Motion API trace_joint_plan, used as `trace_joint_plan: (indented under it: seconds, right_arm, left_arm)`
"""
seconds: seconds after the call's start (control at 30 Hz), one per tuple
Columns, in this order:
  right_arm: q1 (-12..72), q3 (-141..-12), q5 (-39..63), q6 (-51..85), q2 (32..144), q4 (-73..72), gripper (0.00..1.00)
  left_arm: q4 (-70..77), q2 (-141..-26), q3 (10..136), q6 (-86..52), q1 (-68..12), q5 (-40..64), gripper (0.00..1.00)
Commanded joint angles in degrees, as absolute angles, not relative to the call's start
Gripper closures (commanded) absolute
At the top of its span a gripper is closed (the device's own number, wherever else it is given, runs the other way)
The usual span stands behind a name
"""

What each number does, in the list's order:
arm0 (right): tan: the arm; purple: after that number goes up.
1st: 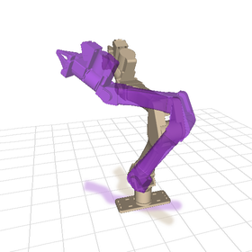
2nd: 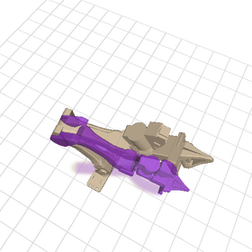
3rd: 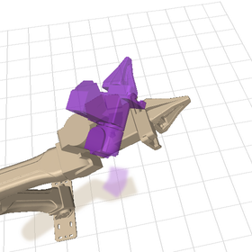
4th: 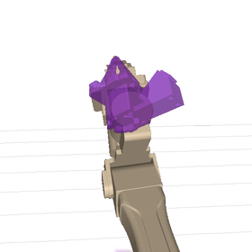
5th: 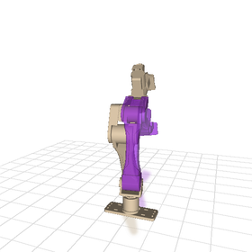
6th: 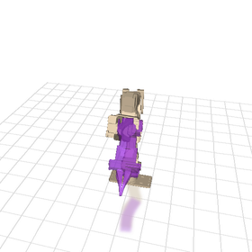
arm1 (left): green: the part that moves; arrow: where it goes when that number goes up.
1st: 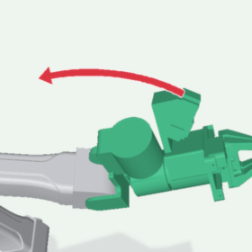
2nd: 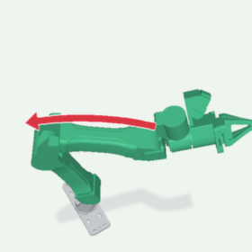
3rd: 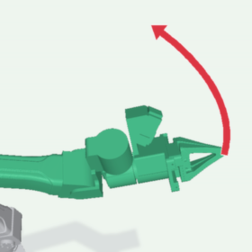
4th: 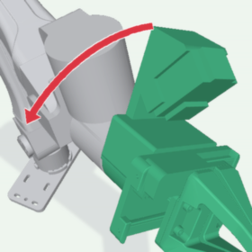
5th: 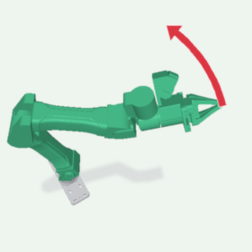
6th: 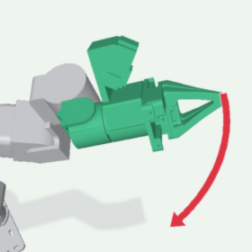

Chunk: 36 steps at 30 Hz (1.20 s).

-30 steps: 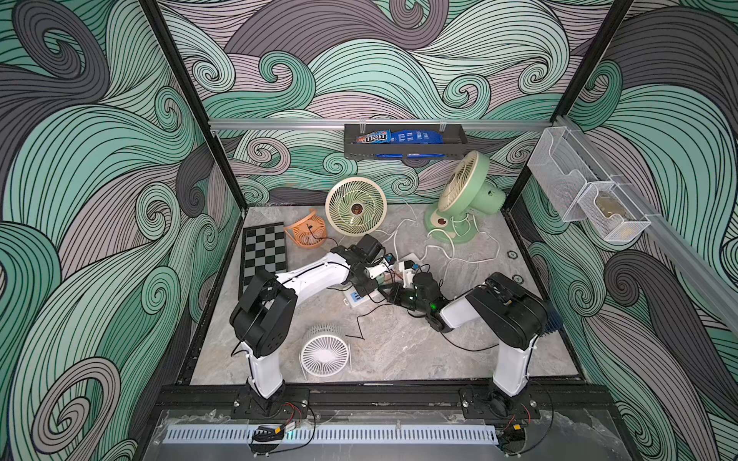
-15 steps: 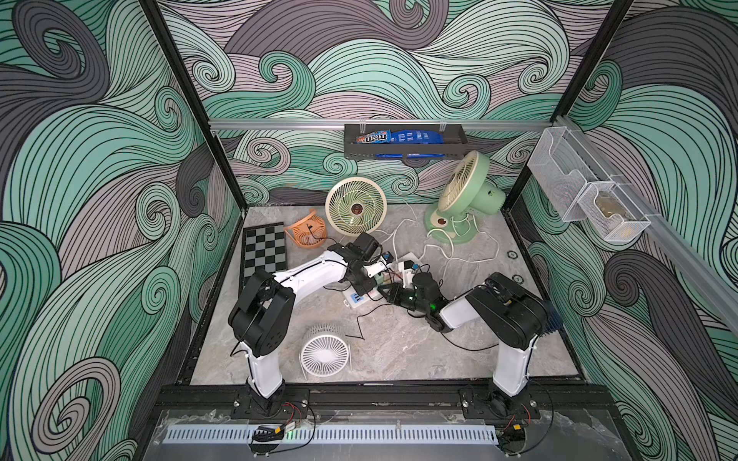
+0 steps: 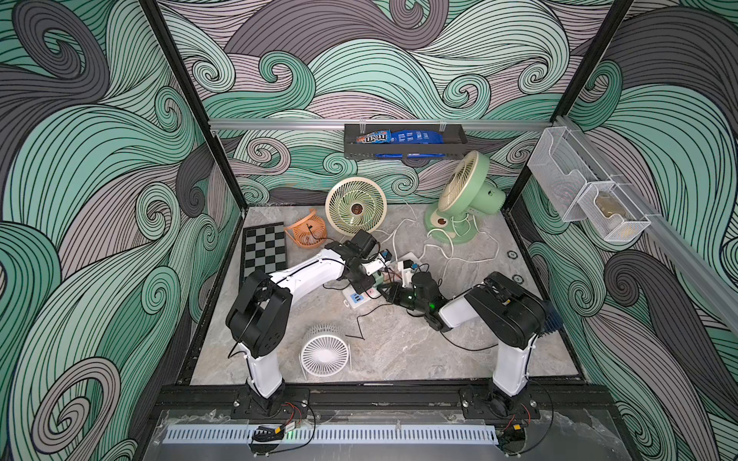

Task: Unplug the desk fan from the power strip
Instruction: Remove the plug from the socket, then place the plug at the center of the board.

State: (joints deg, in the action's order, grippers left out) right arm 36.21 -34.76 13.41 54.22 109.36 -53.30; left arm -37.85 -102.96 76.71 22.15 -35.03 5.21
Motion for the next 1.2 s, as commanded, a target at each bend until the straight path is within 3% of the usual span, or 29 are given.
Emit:
trace_joint_plan:
  seconds: [0.0,0.4,0.67,1.1,1.17]
  right_arm:
    - [35.98,-34.47,13.37,51.73,108.94,-46.47,1.00]
    - [32.80,-40.48,20.20,39.49,96.89,-33.86,1.00]
    - [31.25,-42.63,23.69,37.09,90.63,-27.83,1.00]
    - [31.19,-41.07,23.91,38.32,87.71,-28.26,1.00]
    - [31.22,-41.13,23.83,38.35,87.87,-28.34,1.00]
  left_arm:
    - [-41.39,-100.49,78.93,21.18,-32.56,8.73,1.00]
    - [-43.83,-96.11,79.73,20.14,-16.70,17.15,1.00]
    - [-42.93,-103.32,84.53,18.28,-6.77,17.28,1.00]
    - [-42.89,-114.81,88.99,16.57,-2.96,13.45,1.00]
    - [-42.75,-114.79,88.83,16.44,-2.63,13.45,0.96]
